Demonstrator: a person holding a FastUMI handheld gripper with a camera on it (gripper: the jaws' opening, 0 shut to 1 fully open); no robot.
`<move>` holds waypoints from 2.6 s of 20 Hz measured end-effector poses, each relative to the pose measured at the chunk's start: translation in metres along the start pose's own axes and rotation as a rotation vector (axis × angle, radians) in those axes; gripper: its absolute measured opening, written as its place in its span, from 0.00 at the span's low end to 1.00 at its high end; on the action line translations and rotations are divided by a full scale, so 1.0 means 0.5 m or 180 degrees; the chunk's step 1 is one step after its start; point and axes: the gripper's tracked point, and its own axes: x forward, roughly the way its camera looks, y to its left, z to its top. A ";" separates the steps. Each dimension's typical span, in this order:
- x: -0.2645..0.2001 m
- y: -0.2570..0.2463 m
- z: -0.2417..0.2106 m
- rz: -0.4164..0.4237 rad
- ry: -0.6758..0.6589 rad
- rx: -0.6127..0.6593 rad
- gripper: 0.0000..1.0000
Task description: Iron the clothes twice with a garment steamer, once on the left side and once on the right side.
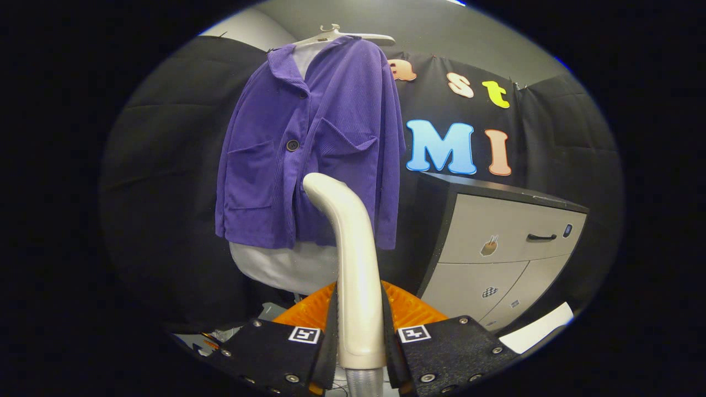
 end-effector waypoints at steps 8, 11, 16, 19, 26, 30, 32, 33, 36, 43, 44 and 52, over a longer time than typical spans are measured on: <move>-0.057 0.045 0.060 0.0315 -0.0204 0.0106 0.37; -0.078 0.053 0.163 0.0356 -0.0483 0.0056 0.37; -0.082 0.066 0.319 0.0420 -0.0838 0.0109 0.37; -0.085 0.079 0.402 0.0457 -0.1027 0.0167 0.37; -0.099 0.147 0.607 0.0542 -0.1547 0.0099 0.37; -0.097 0.205 0.710 0.0662 -0.1810 0.0103 0.37; -0.089 0.236 0.751 0.0737 -0.1875 0.0119 0.37; -0.079 0.250 0.768 0.0774 -0.1880 0.0127 0.37; -0.042 0.289 0.796 0.0827 -0.1841 0.0142 0.37; 0.032 0.326 0.740 0.0814 -0.1563 0.0068 0.37; 0.035 0.327 0.727 0.0831 -0.1523 0.0059 0.37; 0.042 0.318 0.601 0.0875 -0.1236 -0.0007 0.37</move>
